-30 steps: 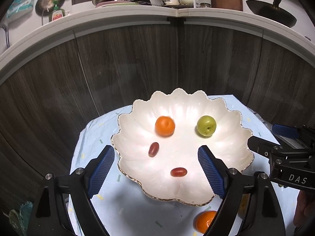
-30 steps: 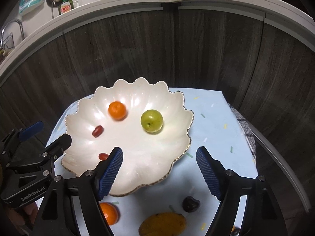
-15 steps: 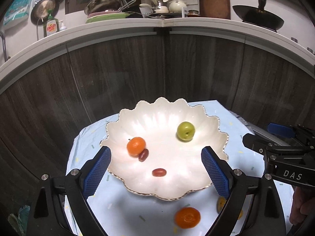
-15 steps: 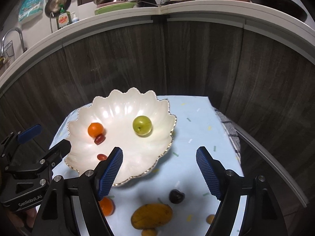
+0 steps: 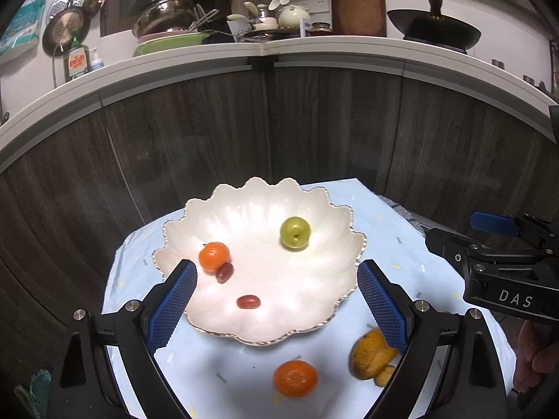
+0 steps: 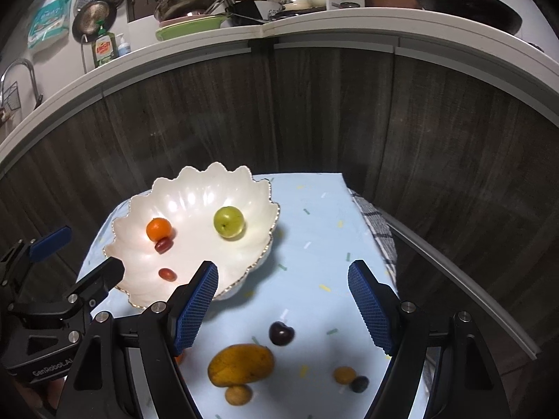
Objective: Organize fruits
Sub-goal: 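Withdraw both tools from the bowl toward the mango and small fruits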
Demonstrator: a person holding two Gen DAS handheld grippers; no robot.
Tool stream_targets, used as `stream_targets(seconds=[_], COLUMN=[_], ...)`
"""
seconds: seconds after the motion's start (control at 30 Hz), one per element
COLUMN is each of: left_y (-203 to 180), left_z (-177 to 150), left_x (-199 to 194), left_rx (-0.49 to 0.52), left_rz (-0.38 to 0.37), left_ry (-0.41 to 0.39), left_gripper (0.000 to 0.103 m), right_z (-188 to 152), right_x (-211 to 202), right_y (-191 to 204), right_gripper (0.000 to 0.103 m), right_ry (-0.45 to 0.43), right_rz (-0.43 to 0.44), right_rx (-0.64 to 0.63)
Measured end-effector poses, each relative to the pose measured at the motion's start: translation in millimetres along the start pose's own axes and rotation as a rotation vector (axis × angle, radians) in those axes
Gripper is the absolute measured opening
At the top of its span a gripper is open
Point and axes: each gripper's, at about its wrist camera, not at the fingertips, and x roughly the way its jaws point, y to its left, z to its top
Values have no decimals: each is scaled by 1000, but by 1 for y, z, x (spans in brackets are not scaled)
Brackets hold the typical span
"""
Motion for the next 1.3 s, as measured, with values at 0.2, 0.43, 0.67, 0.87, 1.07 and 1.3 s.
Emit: stream_targets(seconds=[0.2,0.43,0.67,0.87,1.07,1.3], left_y=[-16,-36,-56,-69,-79,-87], left_z=[-2,-5,-11,-18,-24,-34], left_x=[-4,-5,-3,1,5,13], left_rx=[11,39,73,91,110,127], left_rz=[-23,-57,-91,-117,-134,-156], left_ry=[1,10,29,46,62,82], left_gripper=[99,99,99,99,99,99], right_z=[-6,-17,-29,-38,-47,-58], right_x=[-10,-18,-19,-18,-18,-16], right_y=[-14,-33,-50,-59,-65,-69], right_gripper=[78,78,78,78,78,78], right_ry=[-4,-1,12,20,27,32], right_rz=[-19,-43,-68,-88,-99,-111], right_rx=[1,12,23,26,29,19])
